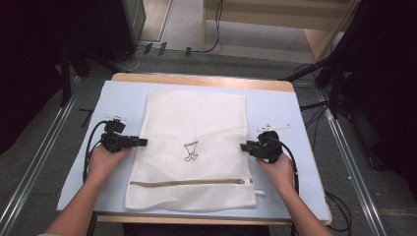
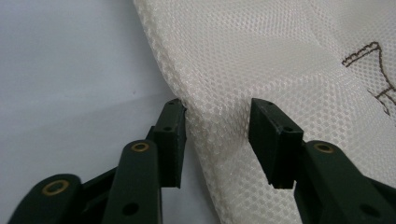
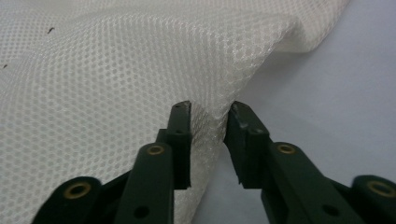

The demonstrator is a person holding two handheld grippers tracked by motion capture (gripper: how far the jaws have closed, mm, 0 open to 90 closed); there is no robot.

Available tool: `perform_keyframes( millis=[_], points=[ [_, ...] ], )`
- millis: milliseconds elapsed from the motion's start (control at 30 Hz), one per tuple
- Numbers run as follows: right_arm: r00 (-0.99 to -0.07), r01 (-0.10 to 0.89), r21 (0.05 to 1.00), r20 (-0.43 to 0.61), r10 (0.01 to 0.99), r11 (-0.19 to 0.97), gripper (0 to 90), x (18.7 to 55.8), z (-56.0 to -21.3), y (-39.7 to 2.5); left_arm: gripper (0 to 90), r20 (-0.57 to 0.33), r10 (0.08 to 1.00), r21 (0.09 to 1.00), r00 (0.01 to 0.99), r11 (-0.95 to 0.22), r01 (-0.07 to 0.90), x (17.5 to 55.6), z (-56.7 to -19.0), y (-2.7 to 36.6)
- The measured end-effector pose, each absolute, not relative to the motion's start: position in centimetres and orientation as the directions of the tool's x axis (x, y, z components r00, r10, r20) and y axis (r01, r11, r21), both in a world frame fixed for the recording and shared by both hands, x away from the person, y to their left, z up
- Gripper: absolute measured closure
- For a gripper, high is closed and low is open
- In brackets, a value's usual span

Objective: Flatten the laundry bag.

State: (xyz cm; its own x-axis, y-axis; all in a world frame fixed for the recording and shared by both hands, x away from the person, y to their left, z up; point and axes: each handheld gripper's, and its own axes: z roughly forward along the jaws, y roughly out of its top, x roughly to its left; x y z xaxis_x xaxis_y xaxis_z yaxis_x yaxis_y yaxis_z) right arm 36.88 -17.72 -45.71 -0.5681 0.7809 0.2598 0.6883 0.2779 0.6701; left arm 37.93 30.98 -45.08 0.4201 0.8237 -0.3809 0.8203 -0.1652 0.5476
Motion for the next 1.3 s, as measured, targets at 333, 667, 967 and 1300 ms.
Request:
perform_keyframes(
  millis=[333, 667, 967, 1300],
  points=[
    [-0.566, 0.703, 0.632, 0.221, 0.794, 0.326, 85.4, 37.9, -46.7, -17.1, 88.5, -0.370, 0.827, 0.538, 0.422, -0.179, 0.824, 39.3, -45.1, 30.1],
    [-0.536, 0.691, 0.666, 0.211, 0.818, 0.281, 85.9, 41.4, -46.0, -16.2, 89.0, -0.361, 0.856, 0.594, 0.370, -0.095, 0.799, 42.4, -44.4, 31.6],
    [-0.512, 0.695, 0.675, 0.223, 0.829, 0.248, 85.6, 44.1, -46.3, -16.0, 87.8, -0.380, 0.851, 0.590, 0.363, -0.080, 0.803, 44.0, -44.9, 31.8],
    [-0.549, 0.657, 0.681, 0.138, 0.824, 0.324, 81.3, 41.2, -47.2, -16.6, 76.8, -0.367, 0.823, 0.624, 0.435, -0.129, 0.771, 43.1, -44.7, 31.5]
  ],
)
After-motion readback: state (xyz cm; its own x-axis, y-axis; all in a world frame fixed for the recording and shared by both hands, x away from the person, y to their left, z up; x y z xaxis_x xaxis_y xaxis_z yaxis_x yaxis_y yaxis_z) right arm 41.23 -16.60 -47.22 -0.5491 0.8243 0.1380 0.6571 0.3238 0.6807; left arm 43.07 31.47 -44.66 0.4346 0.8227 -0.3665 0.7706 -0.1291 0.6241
